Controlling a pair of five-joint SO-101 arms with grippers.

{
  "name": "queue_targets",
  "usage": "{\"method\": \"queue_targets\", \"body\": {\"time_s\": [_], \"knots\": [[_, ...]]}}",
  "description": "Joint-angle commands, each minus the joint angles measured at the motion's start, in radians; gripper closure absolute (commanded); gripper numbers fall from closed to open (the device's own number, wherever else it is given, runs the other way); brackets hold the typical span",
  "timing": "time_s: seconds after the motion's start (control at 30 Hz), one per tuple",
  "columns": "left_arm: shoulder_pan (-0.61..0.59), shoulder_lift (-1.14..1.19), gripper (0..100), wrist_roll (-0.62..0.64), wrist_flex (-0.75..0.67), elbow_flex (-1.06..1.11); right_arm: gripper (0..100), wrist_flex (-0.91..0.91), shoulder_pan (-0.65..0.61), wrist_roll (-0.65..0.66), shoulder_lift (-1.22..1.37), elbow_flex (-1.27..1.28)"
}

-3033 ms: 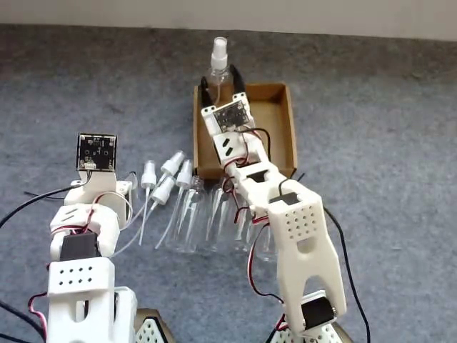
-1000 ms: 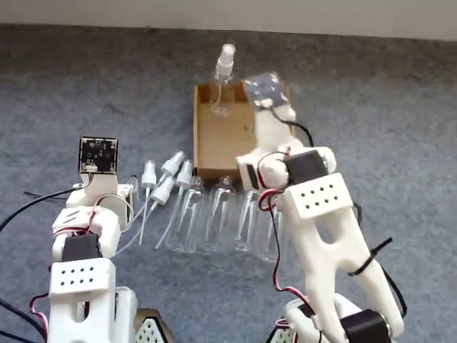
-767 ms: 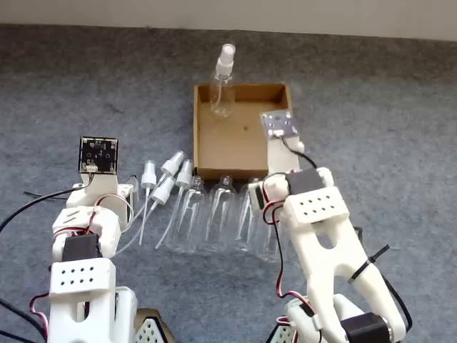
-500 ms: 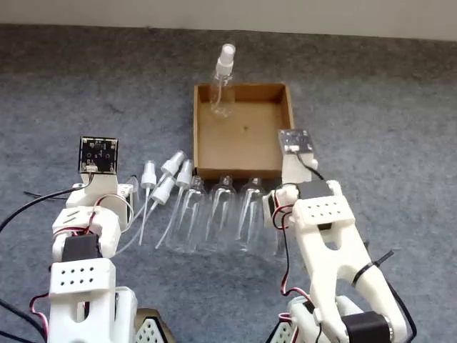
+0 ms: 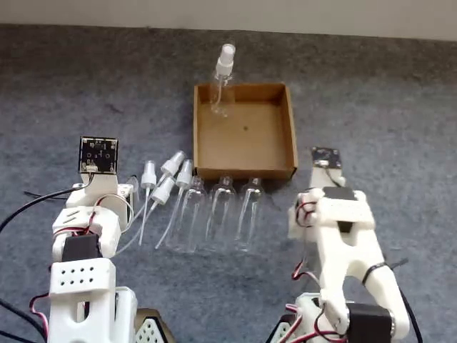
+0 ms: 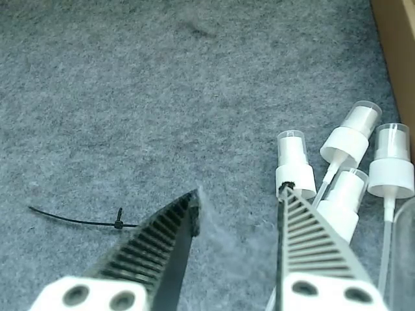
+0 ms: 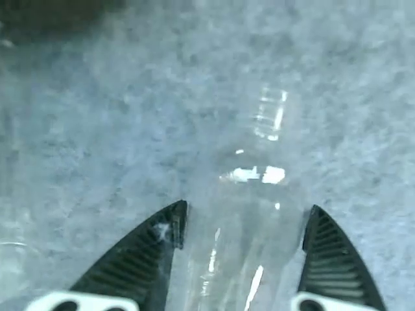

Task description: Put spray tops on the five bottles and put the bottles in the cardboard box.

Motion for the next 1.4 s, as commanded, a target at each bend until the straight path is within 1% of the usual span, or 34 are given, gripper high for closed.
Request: {"method": "queue_targets", "body": {"time_s": [0.0,0.1,0.2,0.27,0.43,0.57,0.63,0.77,0.87,1.0,1.07,1.13,1.2,1.3,1.37], "knots": [[-0.007,-0.018,82,0.009,-0.021,-0.002,77.4,-0.012,0.203,0.178,-0.001,-0.008],[-0.007,-0.018,82,0.009,-0.021,-0.002,79.9,-0.038,0.357,0.307,0.005,-0.074],[-0.007,-0.018,82,0.009,-0.021,-0.002,80.3,-0.041,0.446,0.439,0.074,-0.140],[-0.007,-0.018,82,0.011,-0.021,-0.002,80.3,-0.041,0.472,0.488,0.160,-0.189],[-0.007,-0.018,82,0.011,-0.018,-0.002,80.0,-0.045,0.509,0.552,0.397,-0.349],[-0.007,-0.018,82,0.011,-0.018,-0.002,80.0,-0.038,0.515,0.626,0.472,-0.441],[-0.005,-0.018,82,0.011,-0.020,-0.002,80.0,-0.015,0.516,0.628,0.476,-0.443],[0.024,-0.019,82,0.009,-0.021,0.013,80.3,0.088,0.495,0.623,0.472,-0.443],[0.030,-0.019,82,0.008,-0.021,0.013,80.3,0.105,0.481,0.621,0.472,-0.473],[0.030,-0.019,82,0.008,-0.021,0.013,80.5,0.104,0.493,0.621,0.473,-0.496],[0.033,-0.019,82,0.008,-0.021,0.015,83.8,0.102,0.495,0.621,0.472,-0.496],[0.035,-0.019,82,0.008,-0.021,0.015,89.9,0.105,0.486,0.621,0.464,-0.506],[0.035,-0.019,82,0.008,-0.021,0.015,92.8,0.147,0.461,0.621,0.440,-0.545],[0.035,-0.019,82,0.008,-0.021,0.015,89.2,0.286,0.426,0.608,0.392,-0.631],[0.035,-0.019,82,0.008,-0.021,0.015,83.5,0.337,0.397,0.552,0.374,-0.697]]}}
